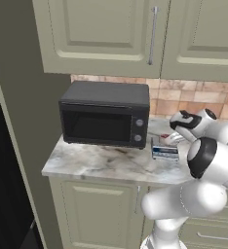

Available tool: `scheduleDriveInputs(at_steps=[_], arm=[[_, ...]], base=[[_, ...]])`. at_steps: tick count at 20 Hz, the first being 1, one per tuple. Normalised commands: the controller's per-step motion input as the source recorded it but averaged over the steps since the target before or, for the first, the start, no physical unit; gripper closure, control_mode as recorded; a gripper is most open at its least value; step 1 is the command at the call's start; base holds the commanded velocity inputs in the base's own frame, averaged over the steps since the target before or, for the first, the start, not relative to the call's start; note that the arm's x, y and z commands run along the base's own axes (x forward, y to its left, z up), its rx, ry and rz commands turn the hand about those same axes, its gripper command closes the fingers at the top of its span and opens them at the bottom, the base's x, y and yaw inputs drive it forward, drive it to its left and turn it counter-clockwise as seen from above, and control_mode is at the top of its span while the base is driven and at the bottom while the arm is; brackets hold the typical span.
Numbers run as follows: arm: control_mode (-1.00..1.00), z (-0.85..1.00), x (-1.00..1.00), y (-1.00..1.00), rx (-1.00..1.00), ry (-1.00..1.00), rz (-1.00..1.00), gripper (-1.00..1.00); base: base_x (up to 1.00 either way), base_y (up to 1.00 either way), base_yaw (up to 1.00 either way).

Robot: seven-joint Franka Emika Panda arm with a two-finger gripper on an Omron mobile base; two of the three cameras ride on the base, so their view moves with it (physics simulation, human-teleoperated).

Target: Take the steak from the fridge and place it on the digital scale on the counter by the fridge. Wait a few seconds for a reading, then move it to the plate on the dining counter.

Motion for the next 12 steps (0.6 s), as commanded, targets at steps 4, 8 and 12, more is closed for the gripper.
scheduleDriveInputs(at_steps=[4,8,12], arm=[[-1.0,-0.27,-0.07,0.0,0.0,-0.01,0.0,-1.0],[-1.0,-0.06,-0.33,0.0,0.0,-0.06,0.0,-1.0],[-1.0,0.0,-0.33,0.0,0.0,-0.1,0.0,-1.0]], base=[[0.0,0.0,0.0],[0.0,0.0,0.0],[0.0,0.0,0.0]])
